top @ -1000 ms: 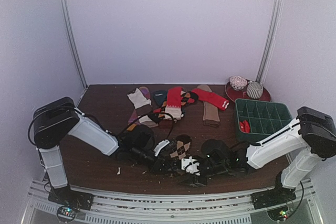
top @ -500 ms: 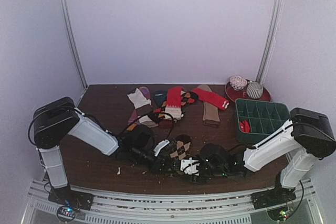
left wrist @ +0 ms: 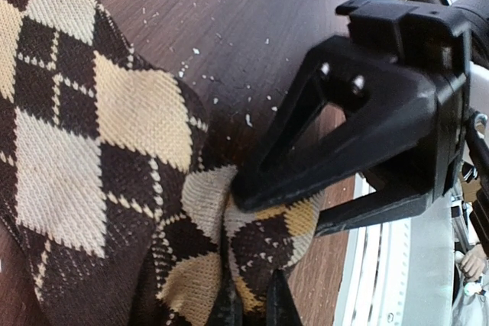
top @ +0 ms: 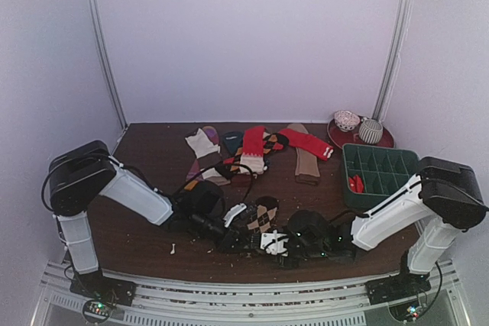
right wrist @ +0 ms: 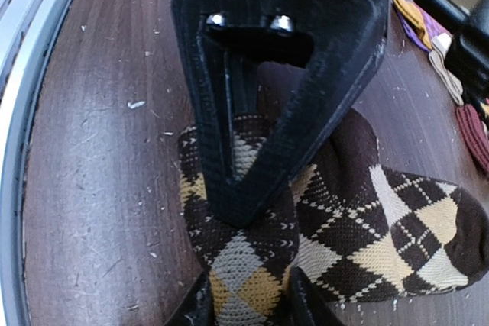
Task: Roll the socks
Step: Roll a pair of socks at the center of the board.
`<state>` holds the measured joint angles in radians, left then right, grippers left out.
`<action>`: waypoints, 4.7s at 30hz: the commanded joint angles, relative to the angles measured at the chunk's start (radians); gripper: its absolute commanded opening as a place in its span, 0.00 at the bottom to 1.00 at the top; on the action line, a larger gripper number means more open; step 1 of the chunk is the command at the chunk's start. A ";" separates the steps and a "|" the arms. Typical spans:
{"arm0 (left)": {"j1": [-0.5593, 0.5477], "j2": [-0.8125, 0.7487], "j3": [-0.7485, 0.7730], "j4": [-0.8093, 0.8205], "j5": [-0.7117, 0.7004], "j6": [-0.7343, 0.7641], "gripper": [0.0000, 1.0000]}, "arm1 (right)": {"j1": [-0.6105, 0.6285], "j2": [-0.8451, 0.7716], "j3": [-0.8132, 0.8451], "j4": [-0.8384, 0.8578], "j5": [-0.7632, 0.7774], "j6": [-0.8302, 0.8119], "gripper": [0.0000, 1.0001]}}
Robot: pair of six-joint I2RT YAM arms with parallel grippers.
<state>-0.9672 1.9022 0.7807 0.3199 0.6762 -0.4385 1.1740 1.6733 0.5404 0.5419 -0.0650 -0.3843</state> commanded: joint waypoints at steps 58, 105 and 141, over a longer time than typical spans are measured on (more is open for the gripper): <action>-0.283 -0.272 -0.135 0.116 -0.408 0.486 0.40 | -0.376 0.299 0.238 -0.731 -0.880 0.629 0.13; -0.291 0.008 -0.077 0.168 -0.558 0.403 0.11 | -0.377 0.264 0.219 -0.687 -0.892 0.646 0.14; -0.112 0.154 0.041 -0.419 -0.285 0.108 0.00 | -0.065 -0.231 -0.108 -0.005 -0.239 0.150 0.58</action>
<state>-1.0920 1.9450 0.8974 0.2848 0.4931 -0.3428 1.0733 1.3846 0.3939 0.5316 -0.3813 -0.1520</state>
